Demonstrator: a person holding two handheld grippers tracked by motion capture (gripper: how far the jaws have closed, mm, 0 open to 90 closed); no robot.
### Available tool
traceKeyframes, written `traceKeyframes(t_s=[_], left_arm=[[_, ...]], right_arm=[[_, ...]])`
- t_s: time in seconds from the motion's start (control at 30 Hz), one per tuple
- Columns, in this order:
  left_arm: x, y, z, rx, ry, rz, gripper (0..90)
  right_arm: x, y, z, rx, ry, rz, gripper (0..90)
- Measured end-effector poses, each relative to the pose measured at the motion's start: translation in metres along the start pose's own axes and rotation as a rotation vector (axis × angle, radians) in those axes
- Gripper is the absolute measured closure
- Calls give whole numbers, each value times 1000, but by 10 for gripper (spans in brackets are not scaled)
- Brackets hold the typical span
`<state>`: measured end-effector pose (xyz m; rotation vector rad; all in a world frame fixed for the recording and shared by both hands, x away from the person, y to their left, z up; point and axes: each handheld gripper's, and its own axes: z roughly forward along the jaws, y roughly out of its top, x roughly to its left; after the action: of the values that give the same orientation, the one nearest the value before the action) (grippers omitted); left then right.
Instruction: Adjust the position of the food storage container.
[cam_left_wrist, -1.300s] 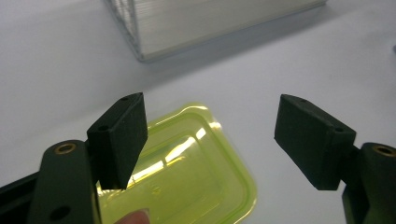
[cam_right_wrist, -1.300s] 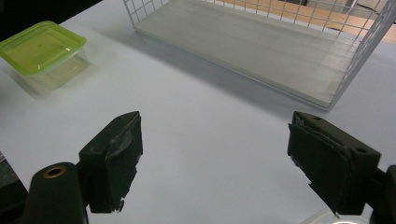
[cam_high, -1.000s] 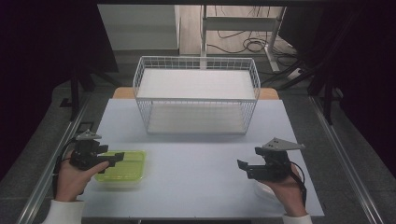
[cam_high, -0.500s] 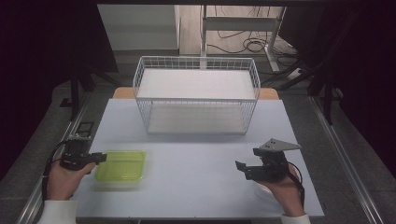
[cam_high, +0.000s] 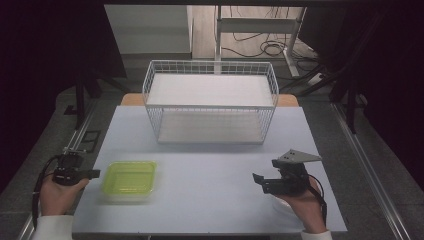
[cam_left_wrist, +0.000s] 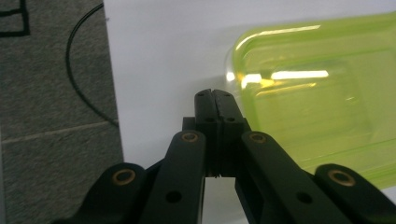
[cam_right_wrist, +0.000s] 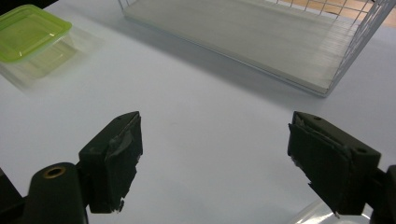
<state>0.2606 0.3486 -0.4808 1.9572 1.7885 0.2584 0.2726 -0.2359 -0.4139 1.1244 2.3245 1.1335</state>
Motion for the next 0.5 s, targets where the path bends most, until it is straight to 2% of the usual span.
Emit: traceKeyframes(t_s=[0.13,0.33,0.43,0.5], left_arm=[[2,-3,5,23,12,0,900],[2,-7,10,56,-1,5,900],[-4,-7,14,78,-12,22,900],[-6,-6,16,81,-5,27,900]], right_arm=[[-1,0,1,3,-2,4,176],[0,-1,2,3,0,2,176],[1,-1,3,9,-1,2,176],[1,-1,4,9,-1,2,176]])
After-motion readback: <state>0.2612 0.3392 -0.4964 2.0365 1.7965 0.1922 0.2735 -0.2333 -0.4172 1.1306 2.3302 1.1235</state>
